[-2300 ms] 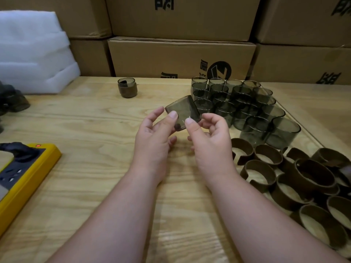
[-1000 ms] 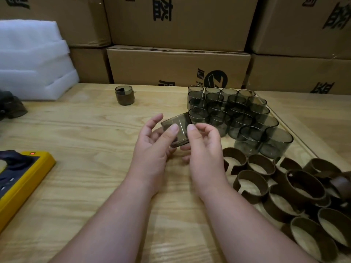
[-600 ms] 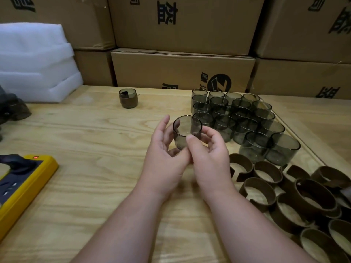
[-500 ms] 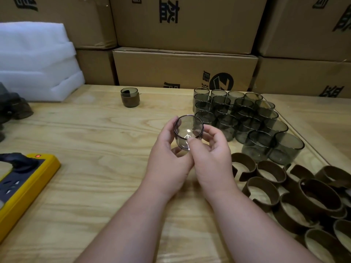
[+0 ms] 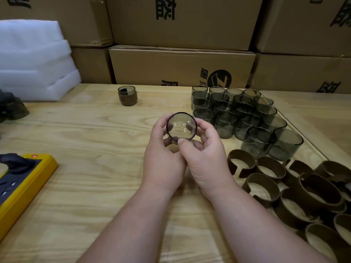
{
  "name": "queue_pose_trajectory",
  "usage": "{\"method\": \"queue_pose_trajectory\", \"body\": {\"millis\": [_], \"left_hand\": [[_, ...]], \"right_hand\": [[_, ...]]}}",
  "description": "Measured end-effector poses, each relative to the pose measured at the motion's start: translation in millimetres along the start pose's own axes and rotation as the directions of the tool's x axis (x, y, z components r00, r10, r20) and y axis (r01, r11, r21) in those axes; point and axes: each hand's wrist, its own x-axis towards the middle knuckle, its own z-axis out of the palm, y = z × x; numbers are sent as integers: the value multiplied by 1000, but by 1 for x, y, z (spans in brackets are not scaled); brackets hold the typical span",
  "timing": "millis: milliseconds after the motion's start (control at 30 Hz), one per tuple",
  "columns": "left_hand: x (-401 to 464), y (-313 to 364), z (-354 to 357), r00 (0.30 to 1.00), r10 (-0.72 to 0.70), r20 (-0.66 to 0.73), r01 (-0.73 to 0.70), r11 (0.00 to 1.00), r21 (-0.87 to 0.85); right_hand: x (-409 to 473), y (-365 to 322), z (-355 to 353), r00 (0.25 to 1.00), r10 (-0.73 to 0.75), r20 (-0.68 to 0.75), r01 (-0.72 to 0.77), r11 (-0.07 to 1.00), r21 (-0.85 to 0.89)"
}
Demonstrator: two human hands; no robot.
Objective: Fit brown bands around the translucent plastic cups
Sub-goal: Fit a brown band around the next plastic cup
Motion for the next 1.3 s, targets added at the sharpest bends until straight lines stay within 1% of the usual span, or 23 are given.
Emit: {"method": "queue_pose_trajectory", "body": {"millis": [167, 300, 500, 767, 967, 1100, 1200, 1300], "left_hand": [[-1, 2, 1, 999, 32, -10, -32, 997, 75], [-3, 4, 1, 998, 37, 42, -42, 991, 128], [-6, 5, 3, 995, 50, 84, -66, 978, 200], [-6, 3, 5, 994, 61, 91, -77, 979, 188], [-7, 3, 4, 995, 55, 84, -68, 983, 171], [-6, 2, 4, 997, 33, 64, -43, 987, 154], [-5, 2, 4, 998, 3, 57, -10, 993, 119], [-4, 2, 4, 999, 4, 38, -7, 997, 81]], "right_hand": [[0, -1, 2, 999, 4, -40, -7, 996, -84], [1, 1, 1, 997, 17, -73, -22, 997, -77], [4, 4, 0, 991, 13, -132, -14, 1000, -8], [7, 5, -2, 981, 7, -193, -27, 995, -98], [6, 0, 1, 971, 22, -238, -29, 999, -25], [7, 2, 0, 973, 47, -227, -48, 999, 0], [7, 3, 1, 975, 40, -219, -36, 999, 26], [9, 4, 1, 977, 61, -202, -46, 996, 79]]}}
